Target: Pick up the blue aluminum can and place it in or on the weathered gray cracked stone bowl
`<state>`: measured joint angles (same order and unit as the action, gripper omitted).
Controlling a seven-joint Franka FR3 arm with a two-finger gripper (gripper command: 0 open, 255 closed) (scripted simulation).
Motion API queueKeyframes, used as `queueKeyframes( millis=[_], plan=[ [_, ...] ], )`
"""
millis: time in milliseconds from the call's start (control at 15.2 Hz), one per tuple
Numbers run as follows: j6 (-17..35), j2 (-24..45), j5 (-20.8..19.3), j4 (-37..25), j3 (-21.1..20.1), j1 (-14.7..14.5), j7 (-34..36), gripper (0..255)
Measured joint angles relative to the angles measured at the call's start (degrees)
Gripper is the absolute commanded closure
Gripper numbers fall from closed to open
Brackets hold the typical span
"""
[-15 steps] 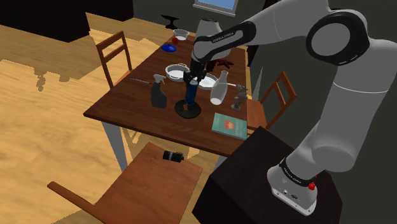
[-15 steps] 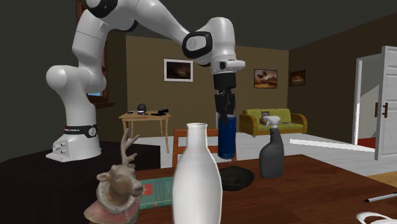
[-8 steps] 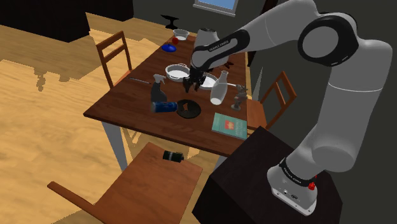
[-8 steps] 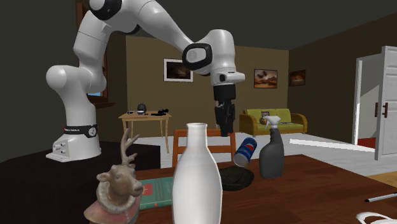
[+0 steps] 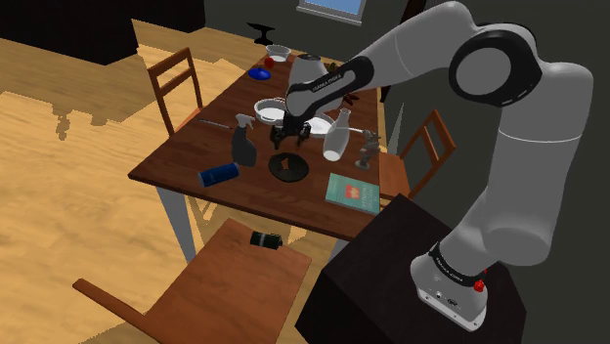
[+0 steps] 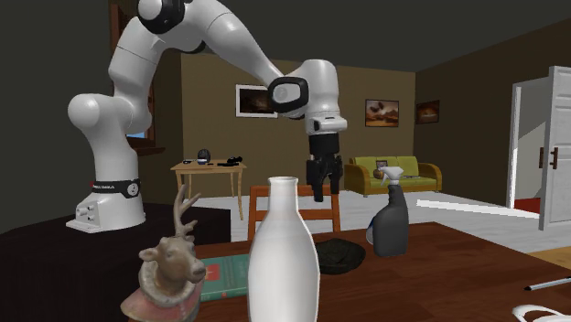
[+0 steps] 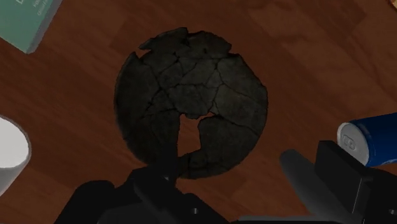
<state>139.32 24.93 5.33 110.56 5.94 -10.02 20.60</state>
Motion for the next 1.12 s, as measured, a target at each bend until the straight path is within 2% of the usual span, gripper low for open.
queueKeyframes(
  millis=[198,594,858,1122],
  plan=[
    [0.9,1.8,0.5,-0.5,1.1,-4.6,12.9,0],
    [-1.3,10.1,3.0,-9.5,3.5,-12.2,36.8,0],
    [-4.9,18.6,5.6,-20.6,5.0,-15.5,51.6,0],
    [-11.3,29.3,8.2,-36.8,6.5,-17.0,66.0,0]
  ],
)
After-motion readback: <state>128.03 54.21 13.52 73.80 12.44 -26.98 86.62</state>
